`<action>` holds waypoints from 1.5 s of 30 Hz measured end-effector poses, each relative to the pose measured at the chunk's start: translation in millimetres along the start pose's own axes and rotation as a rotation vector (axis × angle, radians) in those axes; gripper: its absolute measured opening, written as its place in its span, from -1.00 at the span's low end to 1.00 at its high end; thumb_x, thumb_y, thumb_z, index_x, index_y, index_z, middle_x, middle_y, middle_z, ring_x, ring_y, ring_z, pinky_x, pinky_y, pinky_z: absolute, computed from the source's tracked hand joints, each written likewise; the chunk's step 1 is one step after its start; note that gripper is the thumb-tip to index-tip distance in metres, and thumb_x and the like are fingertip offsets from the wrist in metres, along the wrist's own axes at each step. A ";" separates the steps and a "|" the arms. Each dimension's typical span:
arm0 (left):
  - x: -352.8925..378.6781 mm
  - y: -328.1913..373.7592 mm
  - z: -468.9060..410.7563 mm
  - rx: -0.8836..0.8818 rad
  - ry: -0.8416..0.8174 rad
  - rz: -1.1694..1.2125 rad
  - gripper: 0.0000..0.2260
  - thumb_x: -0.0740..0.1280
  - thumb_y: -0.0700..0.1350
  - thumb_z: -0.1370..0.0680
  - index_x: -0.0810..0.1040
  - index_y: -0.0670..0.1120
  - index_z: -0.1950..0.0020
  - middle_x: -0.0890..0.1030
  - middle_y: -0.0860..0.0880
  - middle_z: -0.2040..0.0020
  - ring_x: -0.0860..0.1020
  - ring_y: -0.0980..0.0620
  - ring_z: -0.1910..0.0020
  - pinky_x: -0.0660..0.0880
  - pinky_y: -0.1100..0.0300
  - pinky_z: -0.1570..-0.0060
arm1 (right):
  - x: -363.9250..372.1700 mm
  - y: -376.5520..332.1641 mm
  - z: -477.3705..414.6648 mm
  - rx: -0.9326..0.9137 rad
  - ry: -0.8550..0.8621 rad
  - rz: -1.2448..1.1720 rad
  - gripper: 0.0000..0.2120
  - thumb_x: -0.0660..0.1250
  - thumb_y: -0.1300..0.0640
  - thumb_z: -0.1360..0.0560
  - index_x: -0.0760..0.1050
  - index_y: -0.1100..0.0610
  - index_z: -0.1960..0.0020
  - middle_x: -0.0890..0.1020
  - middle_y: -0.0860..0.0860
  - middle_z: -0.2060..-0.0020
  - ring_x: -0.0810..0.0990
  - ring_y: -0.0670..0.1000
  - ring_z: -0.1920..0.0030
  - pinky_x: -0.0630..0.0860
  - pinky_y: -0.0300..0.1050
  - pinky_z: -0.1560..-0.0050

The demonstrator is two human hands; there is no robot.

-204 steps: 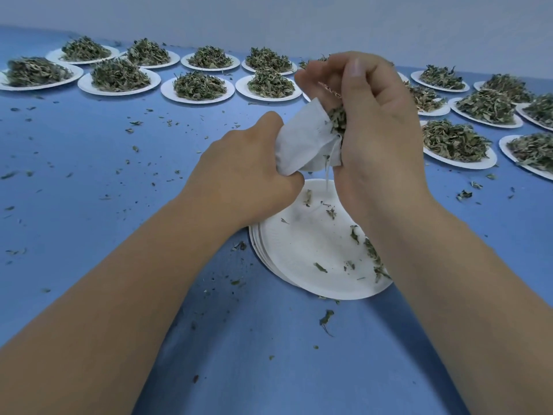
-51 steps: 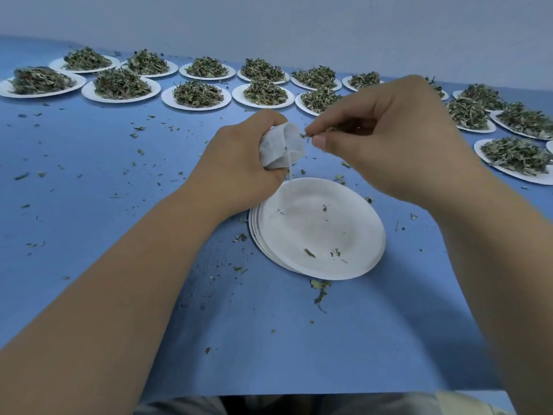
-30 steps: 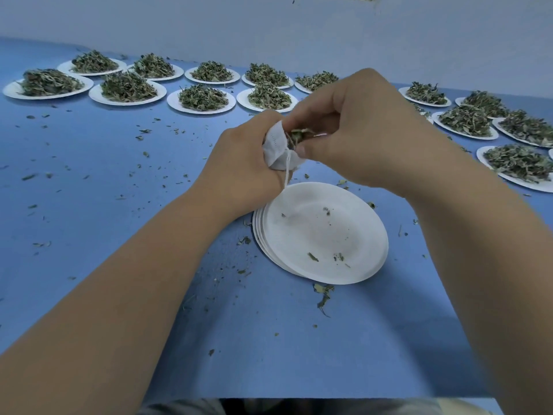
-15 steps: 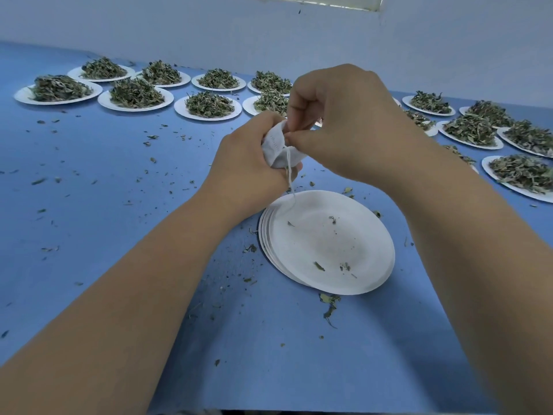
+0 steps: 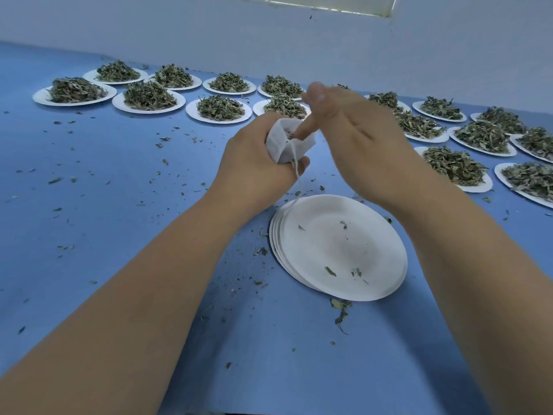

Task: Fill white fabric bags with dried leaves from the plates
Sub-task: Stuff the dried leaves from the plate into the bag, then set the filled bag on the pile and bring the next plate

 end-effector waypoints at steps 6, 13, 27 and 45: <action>-2.7 -2.6 -3.1 -0.005 0.016 -0.017 -0.76 0.47 -0.02 -0.47 0.48 0.27 0.04 0.57 0.32 0.22 0.50 0.49 0.20 0.34 0.60 0.33 | 3.7 5.2 -3.3 0.034 0.044 -0.136 -0.50 0.06 -0.17 -0.71 0.64 0.12 0.00 0.69 -0.18 0.07 0.61 -0.21 -0.01 0.49 -0.22 -0.12; -76.2 -35.6 -7.5 -0.288 0.365 0.342 -0.82 0.53 -0.06 -0.40 0.60 0.07 0.06 0.69 0.04 0.15 0.68 0.02 0.11 0.65 -0.02 0.02 | 72.7 -12.7 -25.3 0.080 -0.341 -0.128 -0.51 0.51 -0.02 -0.43 0.32 -0.12 -0.23 0.52 -0.19 -0.27 0.55 -0.22 -0.20 0.53 -0.13 -0.14; -288.1 -141.0 14.1 -0.323 0.544 0.693 -0.58 0.20 -0.28 -0.42 0.49 -0.10 -0.26 0.69 -0.04 -0.05 0.62 -0.09 -0.11 0.55 0.04 -0.26 | 260.1 -146.2 -158.7 0.045 -0.238 -0.491 -0.58 0.54 -0.04 -0.37 0.36 -0.08 -0.06 0.64 -0.06 0.00 0.68 -0.03 0.04 0.68 0.07 0.03; -350.9 -223.4 38.4 -0.637 1.120 0.412 -0.81 0.11 -0.18 -0.53 0.47 0.00 -0.03 0.58 -0.03 -0.10 0.56 -0.05 -0.04 0.54 -0.04 -0.05 | 487.4 -262.6 -325.4 -0.071 -0.289 -0.262 -0.67 0.36 0.01 -0.46 0.56 0.04 -0.20 0.61 -0.01 -0.09 0.57 0.03 -0.03 0.40 -0.19 0.06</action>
Point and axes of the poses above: each hand's wrist, its own z-axis away from the middle knuckle, its own x-axis out of the palm, y = z × x, the point moved 7 cm from there along -z, towards the middle knuckle
